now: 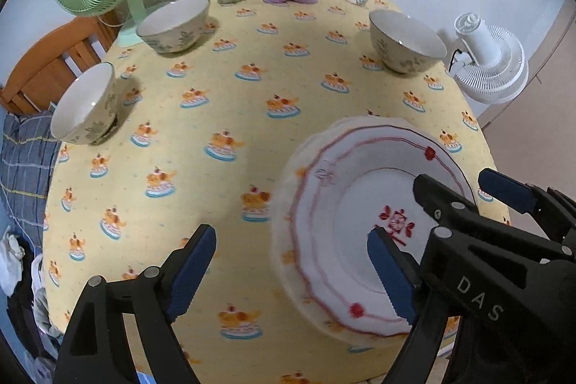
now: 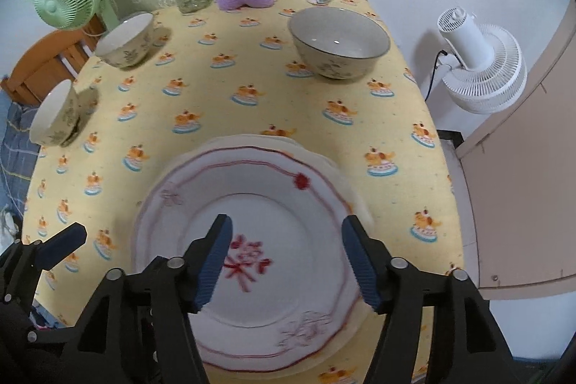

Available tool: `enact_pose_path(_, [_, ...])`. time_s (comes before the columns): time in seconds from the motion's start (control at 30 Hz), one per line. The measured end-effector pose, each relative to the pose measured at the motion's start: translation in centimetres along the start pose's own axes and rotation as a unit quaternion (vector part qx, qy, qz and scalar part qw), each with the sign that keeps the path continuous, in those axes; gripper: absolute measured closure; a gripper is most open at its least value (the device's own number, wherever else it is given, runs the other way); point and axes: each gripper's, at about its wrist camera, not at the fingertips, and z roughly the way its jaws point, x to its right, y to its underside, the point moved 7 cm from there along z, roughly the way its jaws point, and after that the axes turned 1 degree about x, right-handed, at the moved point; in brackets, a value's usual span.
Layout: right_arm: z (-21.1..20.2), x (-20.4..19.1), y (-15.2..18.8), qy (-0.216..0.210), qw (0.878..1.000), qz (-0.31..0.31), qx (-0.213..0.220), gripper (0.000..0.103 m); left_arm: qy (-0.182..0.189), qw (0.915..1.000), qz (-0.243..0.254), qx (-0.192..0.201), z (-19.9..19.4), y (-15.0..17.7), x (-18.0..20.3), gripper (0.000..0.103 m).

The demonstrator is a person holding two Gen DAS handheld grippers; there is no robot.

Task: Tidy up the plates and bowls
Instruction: 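Move both grippers toward the large grey-rimmed bowl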

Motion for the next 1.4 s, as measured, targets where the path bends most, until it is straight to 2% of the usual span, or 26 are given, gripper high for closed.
enact_pose_path(0.2, [-1.5, -3.9, -0.1, -0.002, 1.0, 0.022, 0.01, 0.026, 0.008, 0.9997, 0.01, 0.021, -1.9, -0.4, -4.0, 0.016])
enact_pose_path(0.43, [-2.6, -8.7, -0.4, 0.004, 0.999, 0.046, 0.019, 0.026, 0.014, 0.9993, 0.016, 0.03, -3.1, -0.6, -8.7, 0.016])
enact_pose_path(0.8, [-2.8, -17.4, -1.9, 0.014, 0.998, 0.061, 0.033, 0.026, 0.0, 0.9982, 0.034, 0.049, -3.2, -2.4, -17.5, 0.017])
enact_pose_path(0.93, [-2.3, -20.1, -2.6, 0.007, 0.998, 0.059, 0.036, 0.026, -0.009, 0.9979, 0.04, 0.051, -2.6, -3.3, -20.2, 0.022])
enact_pose_path(1.2, [-0.3, -24.0, -6.1, -0.019, 0.998, 0.035, 0.048, 0.026, -0.048, 0.9967, 0.005, 0.065, -1.7, -5.9, -25.0, 0.025])
enact_pose_path(1.3, [0.7, -24.9, -7.5, -0.02, 0.998, 0.03, 0.06, 0.026, -0.055, 0.9951, -0.015, 0.081, -1.0, -6.9, -26.5, 0.025])
enact_pose_path(1.4, [2.0, -26.0, -8.7, -0.021, 0.998, 0.026, 0.06, 0.026, -0.08, 0.9927, -0.027, 0.086, -0.1, -7.8, -28.2, 0.025])
